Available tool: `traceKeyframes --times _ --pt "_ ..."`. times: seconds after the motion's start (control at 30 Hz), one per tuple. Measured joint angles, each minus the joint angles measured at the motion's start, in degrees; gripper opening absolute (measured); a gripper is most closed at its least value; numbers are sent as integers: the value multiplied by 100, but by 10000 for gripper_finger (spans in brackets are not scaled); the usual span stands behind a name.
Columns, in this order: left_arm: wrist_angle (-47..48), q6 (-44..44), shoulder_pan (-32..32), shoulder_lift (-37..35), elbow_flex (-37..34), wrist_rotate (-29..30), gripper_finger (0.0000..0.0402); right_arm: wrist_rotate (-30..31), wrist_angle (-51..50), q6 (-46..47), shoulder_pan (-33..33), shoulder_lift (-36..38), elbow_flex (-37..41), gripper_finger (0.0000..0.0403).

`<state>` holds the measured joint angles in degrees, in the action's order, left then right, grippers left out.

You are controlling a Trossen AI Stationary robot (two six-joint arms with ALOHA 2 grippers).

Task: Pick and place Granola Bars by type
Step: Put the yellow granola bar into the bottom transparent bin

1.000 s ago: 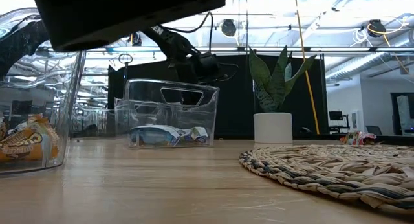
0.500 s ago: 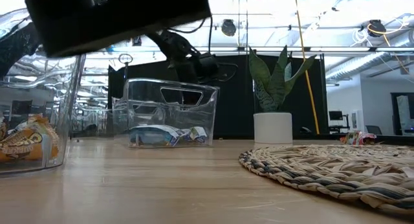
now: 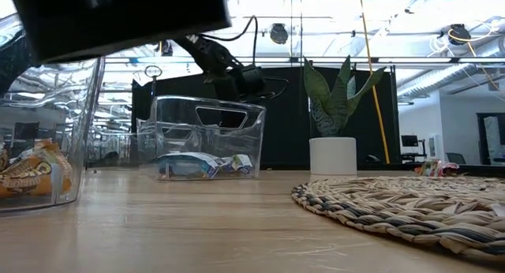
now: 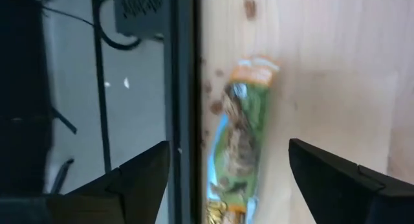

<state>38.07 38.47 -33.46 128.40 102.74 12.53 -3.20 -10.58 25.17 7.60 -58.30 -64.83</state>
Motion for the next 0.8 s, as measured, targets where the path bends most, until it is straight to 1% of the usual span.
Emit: traceKeyframes --times 0.03,0.13,0.2,0.43,0.67,0.73,0.8 --pt "80 -4 -11 0 -1 -12 320 0 0 -26 0 0 1 199" --pt "376 -29 -68 0 -2 -332 328 5 1 -64 0 0 -1 199" --pt "526 -95 -91 22 -2 -442 330 7 3 -75 0 0 1 199" --pt "361 46 -139 151 -4 -485 331 12 21 -15 0 0 -1 199" --pt "320 36 -136 146 -4 -565 330 13 252 -6 0 0 -1 199" --pt "332 54 -139 146 -4 -568 323 15 304 -49 0 2 -1 199" --pt "359 135 -130 146 -4 -578 302 16 304 -66 0 1 -1 199"
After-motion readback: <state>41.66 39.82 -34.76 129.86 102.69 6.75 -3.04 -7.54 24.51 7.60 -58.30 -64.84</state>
